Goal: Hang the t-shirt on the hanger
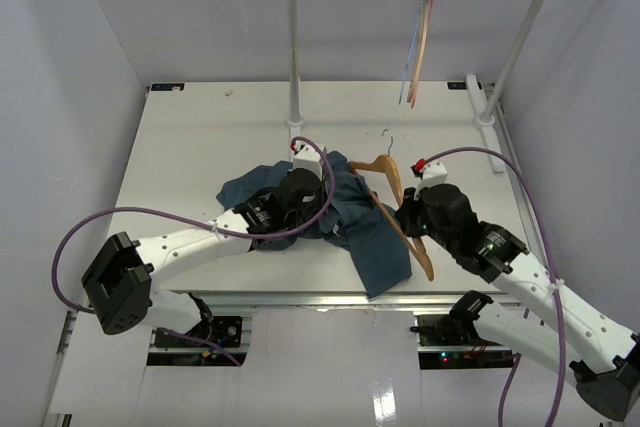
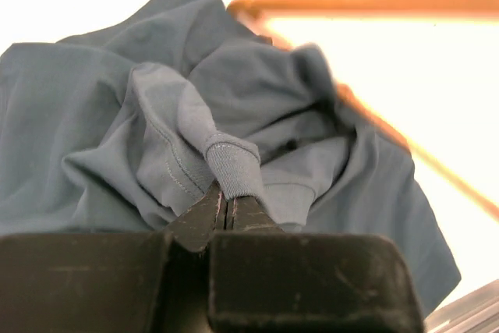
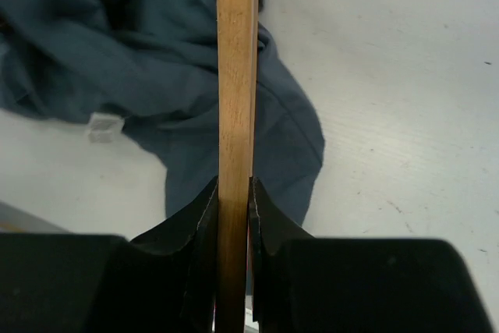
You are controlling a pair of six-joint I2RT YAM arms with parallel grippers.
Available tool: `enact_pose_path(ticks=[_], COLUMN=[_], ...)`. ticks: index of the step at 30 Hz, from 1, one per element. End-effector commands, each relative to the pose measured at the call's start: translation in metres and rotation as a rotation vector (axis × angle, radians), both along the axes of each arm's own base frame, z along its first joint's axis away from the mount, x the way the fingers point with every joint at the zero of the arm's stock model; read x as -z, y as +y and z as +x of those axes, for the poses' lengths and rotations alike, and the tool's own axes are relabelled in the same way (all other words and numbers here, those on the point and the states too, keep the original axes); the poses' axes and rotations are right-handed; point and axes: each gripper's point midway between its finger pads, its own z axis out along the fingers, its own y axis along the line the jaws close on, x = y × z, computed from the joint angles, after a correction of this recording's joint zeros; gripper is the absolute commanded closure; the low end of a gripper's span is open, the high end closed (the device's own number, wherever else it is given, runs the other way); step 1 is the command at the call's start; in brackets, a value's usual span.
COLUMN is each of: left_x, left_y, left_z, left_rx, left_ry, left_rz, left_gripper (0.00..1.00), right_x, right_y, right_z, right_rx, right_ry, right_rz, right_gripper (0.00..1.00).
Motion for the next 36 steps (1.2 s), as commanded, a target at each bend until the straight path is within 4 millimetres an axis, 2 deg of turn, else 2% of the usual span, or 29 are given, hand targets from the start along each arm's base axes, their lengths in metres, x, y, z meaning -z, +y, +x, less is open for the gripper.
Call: enact_pose_path(ticks=[1, 5, 13, 17, 21, 27, 36], left_x=[-0.019, -0.016, -0.013, -0.014, -0.013, -0.009, -0.007], left_y=[-0.007, -0.001, 0.038, 0.047, 0.047, 0.047, 0.048], left_z=[0.02, 0.034, 0.069, 0.079, 0.083, 0.086, 0.089], left_rx=[-0.018, -0.037, -0.13, -0.135, -0.117, -0.123, -0.132], left_ry=[0.01, 0.044, 0.084, 0.099, 0.113, 0.131, 0.135], left_rz=[-0.024, -0.009, 0.001, -0.017, -0.024, -0.034, -0.032], left_gripper=[1.0, 1.0, 1.0, 1.0, 1.0, 1.0, 1.0], right_x=[-0.036, -0.032, -0.055, -0.068, -0.08, -0.097, -0.094], right_y=[0.023, 0.031, 0.025, 0.025, 0.026, 0.018, 0.019], right_z=[-0.03, -0.051, -0.063, -0.074, -0.091, -0.101, -0.109], right_rx=[-0.081, -0.142, -0.204, -0.259, -0.347, -0.386, -0.426], right_ry=[-0.094, -0.111, -0.18, -0.197, -0.213, -0.258, -0.243], right_rz=[0.124, 0.174, 0.231, 0.279, 0.335, 0.361, 0.367], right_gripper=[0.92, 0.92, 0.92, 0.92, 0.92, 0.92, 0.92])
